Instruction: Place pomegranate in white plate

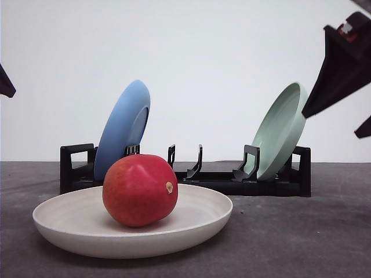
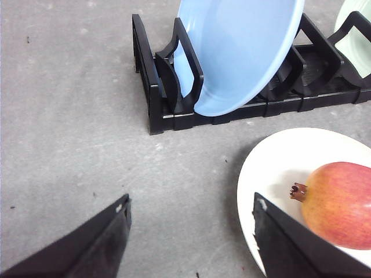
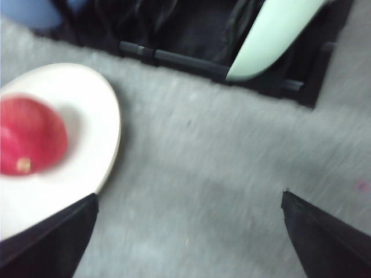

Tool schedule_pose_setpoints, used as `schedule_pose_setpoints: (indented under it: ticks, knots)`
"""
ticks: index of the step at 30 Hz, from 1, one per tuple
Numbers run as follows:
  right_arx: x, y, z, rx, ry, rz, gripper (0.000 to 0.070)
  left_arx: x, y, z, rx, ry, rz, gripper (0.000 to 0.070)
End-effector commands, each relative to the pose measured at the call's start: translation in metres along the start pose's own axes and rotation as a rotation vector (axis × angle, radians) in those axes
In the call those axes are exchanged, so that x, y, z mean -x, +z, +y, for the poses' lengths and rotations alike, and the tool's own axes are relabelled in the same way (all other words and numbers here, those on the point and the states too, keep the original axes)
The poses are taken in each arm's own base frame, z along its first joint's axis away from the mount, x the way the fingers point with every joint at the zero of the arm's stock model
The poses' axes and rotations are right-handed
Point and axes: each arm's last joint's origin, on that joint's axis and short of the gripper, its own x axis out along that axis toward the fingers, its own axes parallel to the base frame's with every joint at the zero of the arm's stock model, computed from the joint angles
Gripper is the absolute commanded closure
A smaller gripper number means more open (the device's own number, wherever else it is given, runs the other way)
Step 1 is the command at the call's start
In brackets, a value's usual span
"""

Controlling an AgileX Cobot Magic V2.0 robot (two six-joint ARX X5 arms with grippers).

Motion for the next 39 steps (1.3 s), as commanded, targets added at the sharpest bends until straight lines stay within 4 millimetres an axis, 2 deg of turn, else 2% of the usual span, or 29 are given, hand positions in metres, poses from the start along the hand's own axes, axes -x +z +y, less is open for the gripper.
schedule_pose_setpoints:
  ticks: [1, 5, 6, 7, 8, 9, 10, 31, 35, 39]
  knots:
    - [0.0, 0.002, 0.001, -0.004, 0.003, -0.006, 0.0057, 0.0, 0.002, 0.0, 0.014, 0.0, -0.006, 0.031]
    - [0.0, 0.001, 0.001, -0.002, 0.002, -0.004, 0.0073, 0.001, 0.0, 0.0, 0.036, 0.001, 0.006, 0.033]
    - [0.0, 0.001, 0.001, -0.003, 0.001, -0.004, 0.0185, 0.001, 0.0, 0.0, 0.036, 0.001, 0.004, 0.0467]
    - [0.0, 0.001, 0.001, -0.004, 0.001, -0.004, 0.0343, 0.001, 0.001, 0.0, 0.038, 0.0, 0.0, 0.0589]
    - [0.0, 0.001, 0.001, -0.004, 0.002, -0.004, 0.0566, 0.001, 0.001, 0.0, 0.043, 0.0, -0.006, 0.0665]
    - [0.0, 0.001, 0.001, -0.002, 0.001, -0.004, 0.0649, 0.001, 0.002, -0.001, 0.043, -0.001, -0.012, 0.0688]
    - [0.0, 0.001, 0.001, -0.002, 0.0, -0.005, 0.0692, 0.002, 0.002, -0.001, 0.042, -0.002, -0.016, 0.07]
    - [0.0, 0.002, 0.001, -0.002, 0.003, -0.006, 0.0682, 0.004, 0.001, 0.0, 0.033, 0.003, -0.027, 0.07]
    - [0.0, 0.002, 0.001, -0.002, 0.003, -0.006, 0.0683, 0.011, -0.006, 0.006, 0.022, 0.037, -0.069, 0.07]
    - [0.0, 0.002, 0.001, -0.002, 0.003, -0.006, 0.0683, 0.015, -0.023, 0.017, 0.046, 0.104, -0.11, 0.07]
